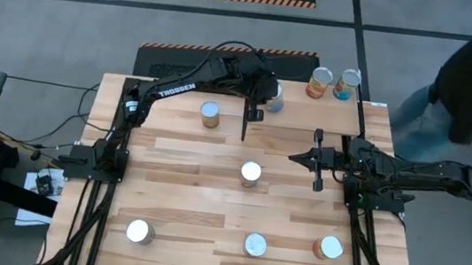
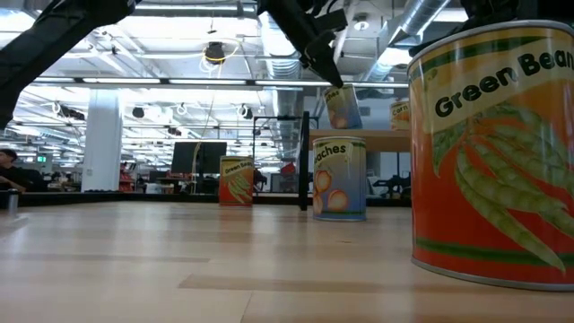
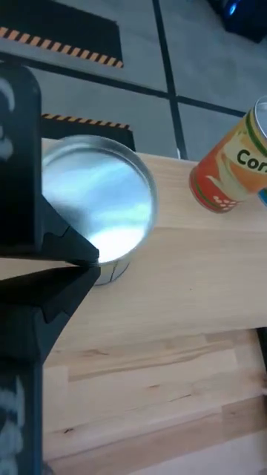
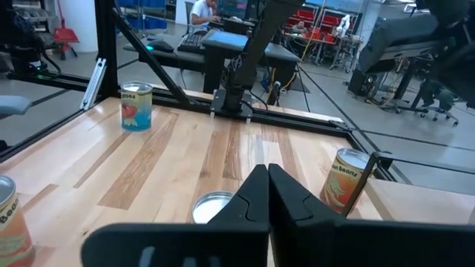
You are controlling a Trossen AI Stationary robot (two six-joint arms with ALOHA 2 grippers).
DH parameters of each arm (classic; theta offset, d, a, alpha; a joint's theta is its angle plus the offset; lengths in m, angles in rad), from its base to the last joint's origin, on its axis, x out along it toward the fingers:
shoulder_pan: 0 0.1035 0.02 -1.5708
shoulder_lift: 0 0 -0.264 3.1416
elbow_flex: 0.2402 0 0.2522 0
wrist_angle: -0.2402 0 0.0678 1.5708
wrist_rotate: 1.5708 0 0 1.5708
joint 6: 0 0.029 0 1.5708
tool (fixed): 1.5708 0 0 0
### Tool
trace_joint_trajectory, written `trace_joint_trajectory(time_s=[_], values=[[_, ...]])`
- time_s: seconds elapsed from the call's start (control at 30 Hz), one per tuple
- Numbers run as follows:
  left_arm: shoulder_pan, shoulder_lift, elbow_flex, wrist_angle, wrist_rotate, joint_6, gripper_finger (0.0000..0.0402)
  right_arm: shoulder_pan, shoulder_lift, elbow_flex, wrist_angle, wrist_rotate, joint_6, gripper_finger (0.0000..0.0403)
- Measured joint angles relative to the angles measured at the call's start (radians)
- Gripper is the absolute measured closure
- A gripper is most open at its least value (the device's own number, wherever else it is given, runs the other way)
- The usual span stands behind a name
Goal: Pick and place cans onto a shelf
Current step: Put the top canned peaches on the shelf
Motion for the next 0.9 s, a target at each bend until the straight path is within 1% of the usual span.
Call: trace_joint_trajectory(time_s=[0.17,0.3,0.43,0.5,0.6,0.67,0.8,0.83,0.9], values=[[0.0,0.0,0.0,0.0,0.0,0.0,0.0358,0.0,0.0,0.0,-0.002,0.0,0.0,0.0398],[0.0,0.0,0.0,0.0,0.0,0.007,0.0337,0.0,0.0,0.0,-0.002,0.0,0.0,0.0393],[0.0,-0.021,0.004,-0.006,0.001,0.038,0.0329,0.0,0.0,0.0,-0.002,0.0,0.0,0.0392],[-0.001,-0.035,0.027,-0.011,0.001,0.04,0.0329,0.0,0.0,0.0,-0.002,0.0,0.0,0.0393],[-0.002,-0.085,0.027,-0.033,0.016,0.039,0.0336,0.0,0.0,0.0,-0.002,0.0,0.0,0.0392],[-0.004,-0.121,0.027,-0.072,0.046,0.039,0.035,0.0,0.0,0.0,0.0,0.0,0.0,0.039],[-0.005,-0.174,0.027,-0.144,0.142,0.009,0.039,0.0,0.0,0.0,0.001,0.0,0.0,0.0389],[-0.004,-0.177,0.027,-0.151,0.169,0.0,0.0395,-0.002,0.0,0.0,0.003,0.001,0.0,0.0389],[0.0,-0.178,0.027,-0.156,0.208,-0.013,0.0397,-0.002,0.0,0.0,0.008,0.038,0.0,0.0389]])
